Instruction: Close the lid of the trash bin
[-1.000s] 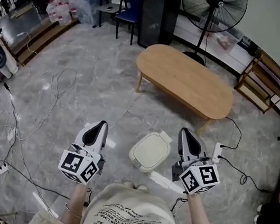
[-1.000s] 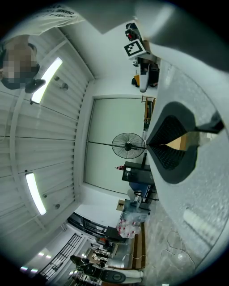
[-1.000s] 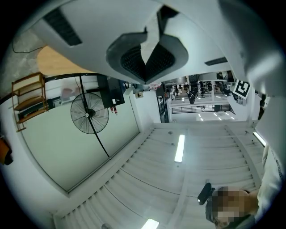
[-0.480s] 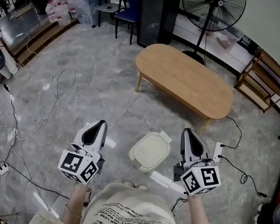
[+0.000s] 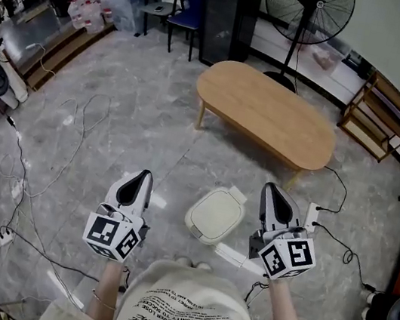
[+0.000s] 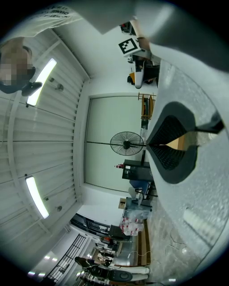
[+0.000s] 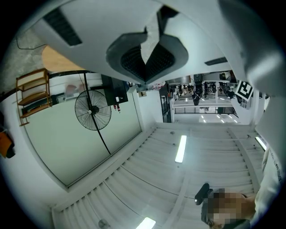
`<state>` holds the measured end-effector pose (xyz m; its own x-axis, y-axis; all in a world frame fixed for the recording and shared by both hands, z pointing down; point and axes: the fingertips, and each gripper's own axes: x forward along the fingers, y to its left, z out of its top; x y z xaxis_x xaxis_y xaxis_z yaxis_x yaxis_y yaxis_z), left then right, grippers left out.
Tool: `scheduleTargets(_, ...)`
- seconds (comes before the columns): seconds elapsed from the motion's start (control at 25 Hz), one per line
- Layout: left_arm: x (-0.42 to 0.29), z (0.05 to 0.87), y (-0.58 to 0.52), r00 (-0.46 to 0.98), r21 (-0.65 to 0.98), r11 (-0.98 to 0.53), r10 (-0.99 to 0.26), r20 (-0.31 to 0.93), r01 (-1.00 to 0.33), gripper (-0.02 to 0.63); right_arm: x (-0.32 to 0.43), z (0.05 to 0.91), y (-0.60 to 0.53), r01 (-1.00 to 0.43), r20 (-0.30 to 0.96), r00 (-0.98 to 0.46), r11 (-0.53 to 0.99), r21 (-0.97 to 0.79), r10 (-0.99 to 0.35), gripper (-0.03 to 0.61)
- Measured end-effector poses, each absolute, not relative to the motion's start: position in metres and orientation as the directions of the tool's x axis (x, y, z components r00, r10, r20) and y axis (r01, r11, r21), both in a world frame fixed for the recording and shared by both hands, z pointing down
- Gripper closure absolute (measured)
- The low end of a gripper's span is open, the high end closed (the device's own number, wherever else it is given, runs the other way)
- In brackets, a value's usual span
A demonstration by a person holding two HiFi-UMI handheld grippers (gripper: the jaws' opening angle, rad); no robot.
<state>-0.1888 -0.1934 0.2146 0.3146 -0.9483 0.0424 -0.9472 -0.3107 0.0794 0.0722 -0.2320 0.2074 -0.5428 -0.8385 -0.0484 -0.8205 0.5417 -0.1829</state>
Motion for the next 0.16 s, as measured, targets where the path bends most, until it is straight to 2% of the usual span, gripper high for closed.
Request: scheduleTargets(0.16, -0.1896, 0.2150, -0.1918, 0.310, 0.078, -0.306, -0.950, 0.046, -0.949, 0.591, 0.0727, 0.2074, -0.2315, -0.825, -0.040, -0.537, 0.535, -0.185, -0.842, 0.574)
